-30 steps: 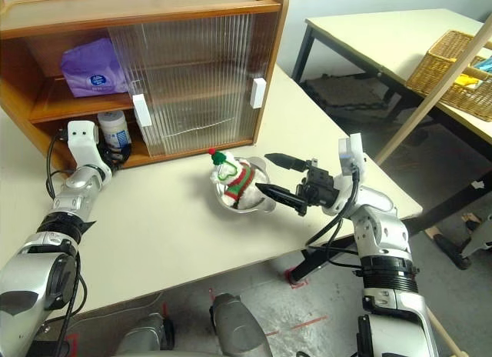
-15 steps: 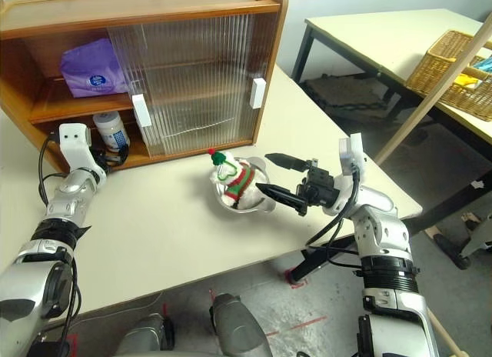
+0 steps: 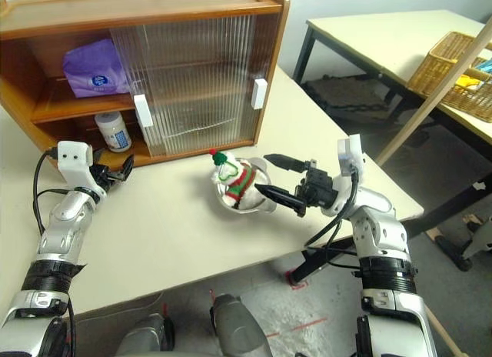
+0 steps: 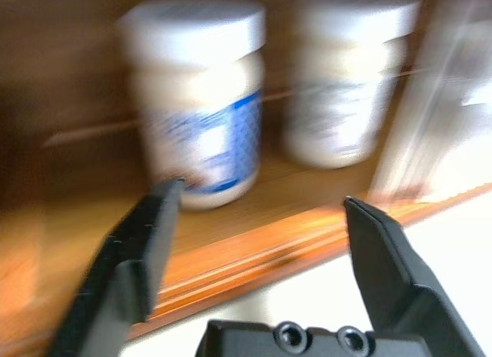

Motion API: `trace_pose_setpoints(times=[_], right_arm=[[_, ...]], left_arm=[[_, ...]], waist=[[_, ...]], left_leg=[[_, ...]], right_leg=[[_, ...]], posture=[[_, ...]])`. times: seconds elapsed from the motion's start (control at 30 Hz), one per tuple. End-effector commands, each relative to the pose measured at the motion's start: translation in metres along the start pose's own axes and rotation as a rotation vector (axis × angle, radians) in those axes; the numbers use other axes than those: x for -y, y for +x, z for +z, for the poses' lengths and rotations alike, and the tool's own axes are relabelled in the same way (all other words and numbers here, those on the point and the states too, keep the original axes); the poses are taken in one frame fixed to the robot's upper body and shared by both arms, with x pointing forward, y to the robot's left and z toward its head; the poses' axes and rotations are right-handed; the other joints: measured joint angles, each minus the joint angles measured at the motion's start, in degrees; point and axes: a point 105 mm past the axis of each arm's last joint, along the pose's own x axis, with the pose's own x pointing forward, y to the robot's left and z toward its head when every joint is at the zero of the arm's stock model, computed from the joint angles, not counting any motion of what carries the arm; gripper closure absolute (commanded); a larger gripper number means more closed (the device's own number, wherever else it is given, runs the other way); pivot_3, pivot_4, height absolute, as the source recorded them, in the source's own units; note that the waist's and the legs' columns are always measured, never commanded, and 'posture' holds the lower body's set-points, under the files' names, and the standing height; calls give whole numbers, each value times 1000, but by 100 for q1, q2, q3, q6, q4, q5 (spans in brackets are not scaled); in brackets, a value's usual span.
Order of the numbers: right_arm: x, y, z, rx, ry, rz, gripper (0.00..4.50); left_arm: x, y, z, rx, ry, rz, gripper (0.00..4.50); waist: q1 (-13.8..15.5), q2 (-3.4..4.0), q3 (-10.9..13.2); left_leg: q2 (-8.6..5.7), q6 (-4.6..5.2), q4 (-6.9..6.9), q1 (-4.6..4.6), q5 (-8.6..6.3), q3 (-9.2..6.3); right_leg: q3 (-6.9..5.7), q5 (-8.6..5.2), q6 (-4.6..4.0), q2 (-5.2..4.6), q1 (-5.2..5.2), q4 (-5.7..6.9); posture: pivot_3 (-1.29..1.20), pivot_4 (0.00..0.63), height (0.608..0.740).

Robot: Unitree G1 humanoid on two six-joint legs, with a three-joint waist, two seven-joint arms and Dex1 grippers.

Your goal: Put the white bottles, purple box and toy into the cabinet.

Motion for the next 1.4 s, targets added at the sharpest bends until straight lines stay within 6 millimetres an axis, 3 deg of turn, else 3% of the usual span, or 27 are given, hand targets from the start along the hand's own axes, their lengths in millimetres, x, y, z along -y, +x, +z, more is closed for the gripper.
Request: trace_pose_setpoints(times=[0.03,0.1,0.2,0.33,0.5,0.8,1.07,1.23,1.4], right_arm=[[-2,0,1,1,-5,13,0],[-1,0,1,0,-6,13,0],[-1,1,1,3,-10,13,0],[-1,3,2,9,-16,15,0],[0,1,3,7,-24,10,0],[1,3,4,10,-32,8,0],[0,6,4,8,-30,20,0],[0,8,3,7,-29,25,0],[1,9,3,8,-30,26,0]], left_arm=[[26,-5,15,92,-5,-166,1350],[38,-6,27,151,-2,-238,2069],[75,-7,52,284,82,-452,3170],[90,1,67,361,69,-493,4480],[97,18,74,378,82,-481,4480],[86,37,91,421,268,-359,4480],[69,46,99,422,266,-213,4480],[50,48,107,439,168,-111,4480],[32,44,104,415,183,-50,4480]], waist=[[21,0,0],[30,0,0],[68,1,0],[119,2,-1],[116,4,-3],[40,4,-3],[-5,4,-3],[-8,4,-3],[-13,4,-3]], left_leg=[[1,0,-1,0,0,-11],[31,-1,-3,-1,-1,-31],[30,-1,-5,-6,-2,-37],[25,0,-6,-11,-3,-42],[28,2,-8,-13,-4,-40],[24,7,-6,-13,-3,-18],[-11,41,-6,-12,2,11],[-21,50,-4,-12,5,10],[-23,49,-4,-7,6,14]], right_leg=[[4,0,-1,-4,-1,0],[10,-3,-4,-23,-3,0],[1,-5,-8,-50,-8,0],[-6,-7,-10,-59,-11,-1],[-9,-7,-10,-60,-12,-2],[-19,-11,0,-48,-10,-2],[-17,-14,29,-63,-5,-2],[-12,-13,34,-71,-4,-2],[-13,-9,33,-69,-3,-1]], posture=[[-290,100,740],[-288,99,740],[-288,96,740],[-293,93,740],[-302,83,740],[-316,72,740],[-302,77,740],[-292,79,740],[-290,80,740]])
